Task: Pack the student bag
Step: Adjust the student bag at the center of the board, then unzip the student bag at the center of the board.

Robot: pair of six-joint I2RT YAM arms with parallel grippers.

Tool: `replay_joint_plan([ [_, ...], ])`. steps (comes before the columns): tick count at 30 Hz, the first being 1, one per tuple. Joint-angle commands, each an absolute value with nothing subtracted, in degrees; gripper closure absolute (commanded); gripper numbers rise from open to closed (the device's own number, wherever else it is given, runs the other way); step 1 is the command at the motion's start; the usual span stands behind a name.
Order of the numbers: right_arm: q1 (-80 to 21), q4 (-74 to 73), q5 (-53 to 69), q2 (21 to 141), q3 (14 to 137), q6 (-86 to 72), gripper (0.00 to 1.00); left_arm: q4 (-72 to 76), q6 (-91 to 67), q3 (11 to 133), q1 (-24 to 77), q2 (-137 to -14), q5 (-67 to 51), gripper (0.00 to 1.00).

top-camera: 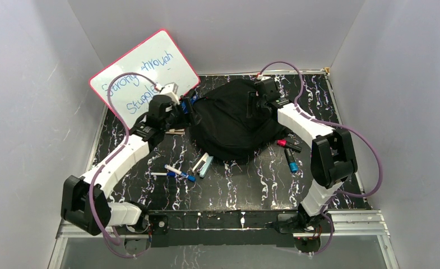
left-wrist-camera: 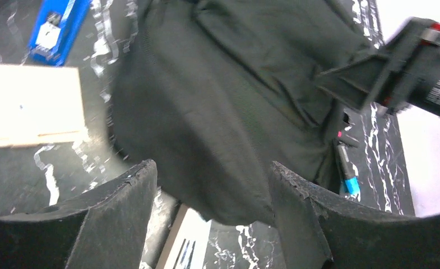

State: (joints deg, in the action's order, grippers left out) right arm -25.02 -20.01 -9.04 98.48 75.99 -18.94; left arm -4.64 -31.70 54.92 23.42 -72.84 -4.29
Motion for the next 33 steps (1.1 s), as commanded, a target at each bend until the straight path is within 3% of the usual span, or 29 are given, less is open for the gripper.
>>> replay_joint_plan([
  [1,-24.48,-18.66,-9.48,99.3,79.69,-22.47,0.39,-2.9,-24.81,61.23,29.83,-75.48,1.2,0.3],
  [7,-24.3,-19.86,-12.13,99.71,79.25,-23.53,0.39,-1.7,-23.51,61.41,34.58,-80.3,3.77,0.29],
  [20,-23.65,-18.74,-9.24,104.1,81.42,-23.64,0.44,5.81,-27.15,49.23,38.28,-82.35,3.05,0.29],
  [33,-23.71,-18.14,-6.1,105.63,81.88,-23.38,0.66,7.71,-29.92,43.19,39.76,-82.08,2.44,0.29],
])
